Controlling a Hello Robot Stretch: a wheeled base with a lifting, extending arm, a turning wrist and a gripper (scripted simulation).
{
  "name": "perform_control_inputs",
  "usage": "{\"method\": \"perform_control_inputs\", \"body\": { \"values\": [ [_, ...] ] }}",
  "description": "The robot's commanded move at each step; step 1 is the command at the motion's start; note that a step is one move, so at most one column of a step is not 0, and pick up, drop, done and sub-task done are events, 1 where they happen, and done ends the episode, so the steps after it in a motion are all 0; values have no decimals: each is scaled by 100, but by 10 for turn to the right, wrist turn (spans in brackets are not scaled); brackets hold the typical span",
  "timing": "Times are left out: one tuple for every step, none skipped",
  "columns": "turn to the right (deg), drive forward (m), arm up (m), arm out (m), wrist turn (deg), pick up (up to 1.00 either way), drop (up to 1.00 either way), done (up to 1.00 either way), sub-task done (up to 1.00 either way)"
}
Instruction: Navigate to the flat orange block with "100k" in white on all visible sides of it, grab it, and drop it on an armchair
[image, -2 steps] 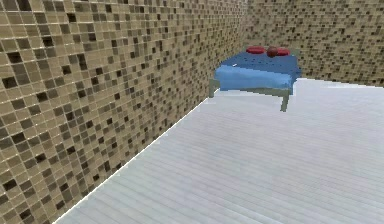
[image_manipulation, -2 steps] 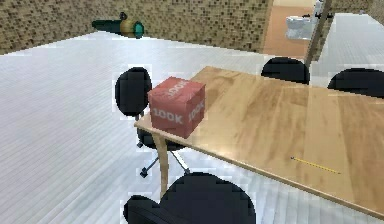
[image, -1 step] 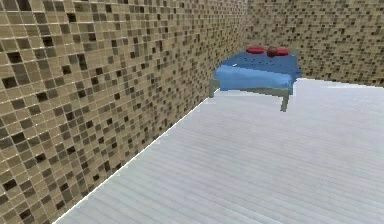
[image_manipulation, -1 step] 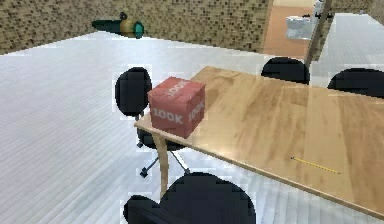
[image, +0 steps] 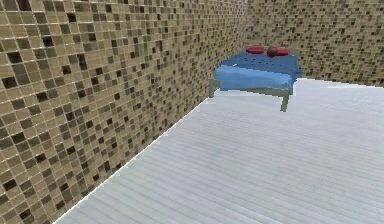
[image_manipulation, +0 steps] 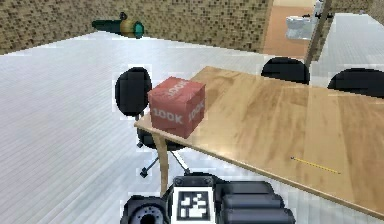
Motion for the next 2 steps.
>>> {"method": "perform_control_inputs", "body": {
  "values": [
    [0,0,0,46,0,0,0,0,0],
    [0,0,0,0,450,0,0,0,0]
  ]
}}
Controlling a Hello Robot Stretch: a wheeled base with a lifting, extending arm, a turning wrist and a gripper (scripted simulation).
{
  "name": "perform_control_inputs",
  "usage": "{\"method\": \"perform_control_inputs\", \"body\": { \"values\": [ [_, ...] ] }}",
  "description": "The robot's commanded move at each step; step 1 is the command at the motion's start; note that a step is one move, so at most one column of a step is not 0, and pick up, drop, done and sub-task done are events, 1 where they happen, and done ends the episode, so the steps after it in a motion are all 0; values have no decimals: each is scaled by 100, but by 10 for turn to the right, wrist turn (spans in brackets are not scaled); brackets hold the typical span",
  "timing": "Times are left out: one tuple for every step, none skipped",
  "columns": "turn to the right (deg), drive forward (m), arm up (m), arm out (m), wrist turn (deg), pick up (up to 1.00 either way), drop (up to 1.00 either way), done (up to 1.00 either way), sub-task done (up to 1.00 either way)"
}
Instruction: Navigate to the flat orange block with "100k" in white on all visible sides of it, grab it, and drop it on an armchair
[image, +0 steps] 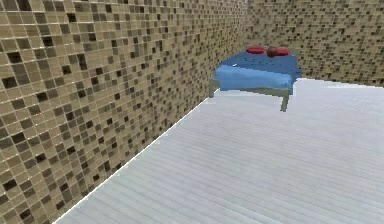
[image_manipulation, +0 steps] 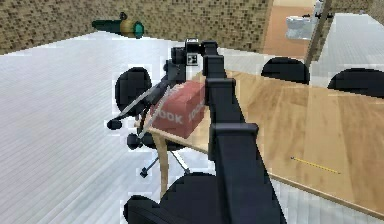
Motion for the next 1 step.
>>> {"method": "perform_control_inputs", "body": {
  "values": [
    [0,0,0,0,450,0,0,0,0]
  ]
}}
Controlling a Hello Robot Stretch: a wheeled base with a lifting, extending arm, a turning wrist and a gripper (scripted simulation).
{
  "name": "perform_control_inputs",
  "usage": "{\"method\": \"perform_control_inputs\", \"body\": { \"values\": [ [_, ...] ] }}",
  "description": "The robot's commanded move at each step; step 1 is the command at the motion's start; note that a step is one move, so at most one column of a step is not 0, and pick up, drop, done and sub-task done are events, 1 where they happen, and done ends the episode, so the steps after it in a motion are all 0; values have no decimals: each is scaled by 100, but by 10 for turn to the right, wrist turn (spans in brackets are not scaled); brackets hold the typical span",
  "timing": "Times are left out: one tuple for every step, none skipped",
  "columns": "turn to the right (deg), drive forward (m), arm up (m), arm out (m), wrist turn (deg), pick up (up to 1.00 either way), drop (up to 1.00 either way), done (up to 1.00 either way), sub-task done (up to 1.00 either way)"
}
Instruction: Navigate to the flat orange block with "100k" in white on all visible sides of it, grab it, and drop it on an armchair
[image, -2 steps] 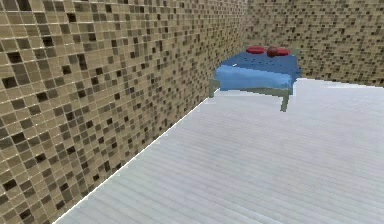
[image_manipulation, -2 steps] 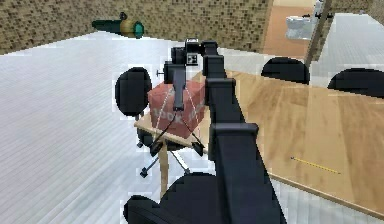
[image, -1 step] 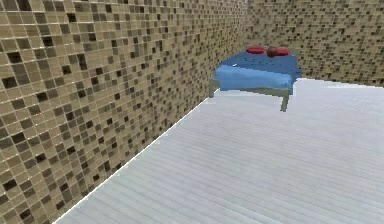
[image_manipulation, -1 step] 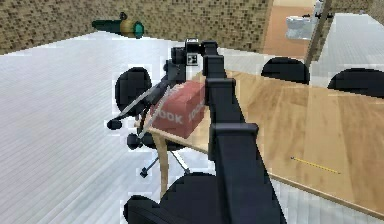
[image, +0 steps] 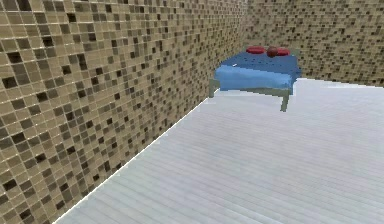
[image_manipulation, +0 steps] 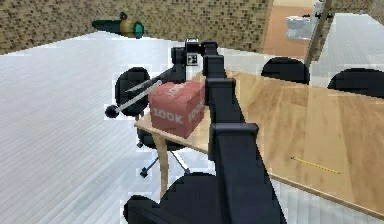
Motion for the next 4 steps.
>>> {"method": "perform_control_inputs", "body": {
  "values": [
    [0,0,0,0,450,0,0,0,0],
    [0,0,0,0,450,0,0,0,0],
    [0,0,-30,0,0,0,0,0,0],
    [0,0,0,0,0,100,0,0,0]
  ]
}}
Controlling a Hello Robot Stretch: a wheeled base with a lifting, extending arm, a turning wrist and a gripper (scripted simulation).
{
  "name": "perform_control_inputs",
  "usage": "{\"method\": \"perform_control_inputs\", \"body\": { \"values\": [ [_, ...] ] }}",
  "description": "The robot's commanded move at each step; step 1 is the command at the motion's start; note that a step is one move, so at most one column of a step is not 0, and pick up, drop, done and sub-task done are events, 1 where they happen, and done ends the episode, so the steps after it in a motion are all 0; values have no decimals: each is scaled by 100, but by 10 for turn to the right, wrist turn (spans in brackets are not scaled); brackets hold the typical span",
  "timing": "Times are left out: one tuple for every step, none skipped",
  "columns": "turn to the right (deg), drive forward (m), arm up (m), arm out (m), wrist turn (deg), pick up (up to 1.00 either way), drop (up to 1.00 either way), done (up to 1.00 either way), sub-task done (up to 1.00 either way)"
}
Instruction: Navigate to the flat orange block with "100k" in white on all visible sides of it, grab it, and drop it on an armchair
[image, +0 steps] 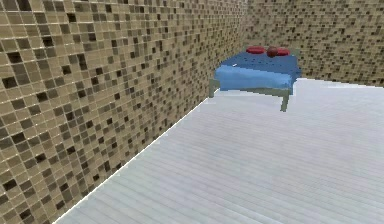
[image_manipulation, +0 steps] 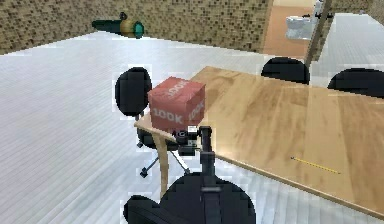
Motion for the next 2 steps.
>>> {"method": "perform_control_inputs", "body": {
  "values": [
    [0,0,10,0,0,0,0,0,0],
    [0,0,22,0,0,0,0,0,0]
  ]
}}
